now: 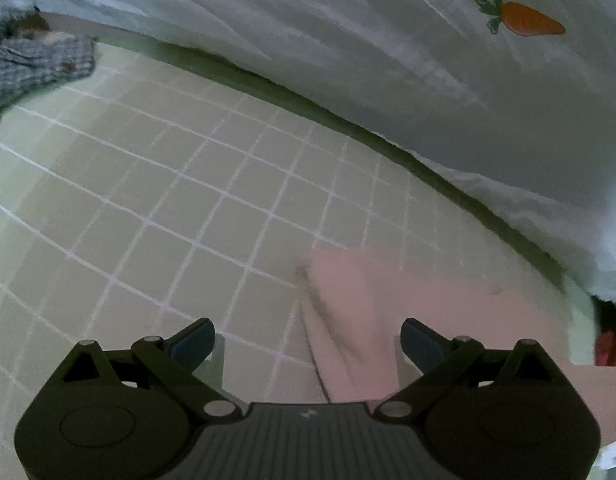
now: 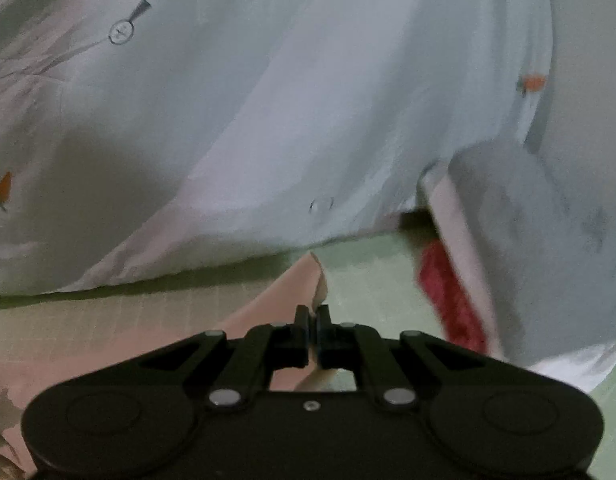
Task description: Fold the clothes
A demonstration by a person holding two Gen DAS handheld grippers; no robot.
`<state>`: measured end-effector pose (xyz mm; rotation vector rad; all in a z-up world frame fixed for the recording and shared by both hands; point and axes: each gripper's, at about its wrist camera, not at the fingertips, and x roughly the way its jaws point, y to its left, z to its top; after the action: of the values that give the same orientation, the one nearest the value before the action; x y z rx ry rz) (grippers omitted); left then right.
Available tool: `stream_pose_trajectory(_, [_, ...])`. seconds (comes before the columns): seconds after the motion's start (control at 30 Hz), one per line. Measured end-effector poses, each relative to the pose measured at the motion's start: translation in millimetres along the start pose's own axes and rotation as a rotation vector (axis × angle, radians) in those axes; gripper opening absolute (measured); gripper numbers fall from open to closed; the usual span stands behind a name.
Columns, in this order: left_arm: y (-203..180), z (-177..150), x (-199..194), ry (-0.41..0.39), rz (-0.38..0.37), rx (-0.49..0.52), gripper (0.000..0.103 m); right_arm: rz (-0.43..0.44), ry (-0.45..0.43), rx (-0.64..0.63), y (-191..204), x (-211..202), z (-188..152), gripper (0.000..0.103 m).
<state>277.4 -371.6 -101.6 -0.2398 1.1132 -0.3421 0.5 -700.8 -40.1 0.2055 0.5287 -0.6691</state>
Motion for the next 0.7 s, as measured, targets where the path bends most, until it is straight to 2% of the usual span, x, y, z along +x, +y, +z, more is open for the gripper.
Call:
stream_pose_trajectory(0.17, [-10,6,11,0.008,-0.097,-0.042,0.096,-0.014,-0.046,0.025,-11,-8,15,0.004])
stream_pose_trajectory(0.23, [-16,7,16,0.011,-0.138,-0.048,0.089,-0.031,-0.060,0.032,-17,-9,19,0.004])
stream_pose_trajectory(0.33, [-30,12,21,0.012,-0.155,-0.028,0.074,-0.057,-0.080,0.044,-27,-10,25,0.004])
stream_pose_trajectory(0.4, [-42,14,24,0.004,-0.158,-0.001,0.059,-0.078,-0.094,0.054,-34,-11,29,0.004])
stream_pose_trajectory(0.43, [-49,15,25,-0.004,-0.162,0.021,0.056,-0.090,-0.096,0.064,-39,-10,29,0.004])
stream_pose_trajectory(0.47, [-56,16,26,-0.009,-0.167,0.045,0.046,-0.101,-0.097,0.075,-44,-10,30,0.004])
stream_pose_trajectory(0.5, [-63,16,28,-0.015,-0.172,0.069,0.030,-0.112,-0.097,0.086,-49,-9,30,0.004])
stream_pose_trajectory(0.57, [-81,15,33,-0.017,-0.158,0.148,0.012,-0.132,-0.084,0.100,-57,-5,28,0.004])
stream_pose_trajectory(0.67, [-104,12,42,-0.039,-0.124,0.255,0.009,-0.156,-0.019,0.087,-60,10,16,0.004])
stream_pose_trajectory(0.7, [-106,12,44,-0.047,-0.110,0.263,0.009,-0.164,0.003,0.083,-61,14,11,0.004])
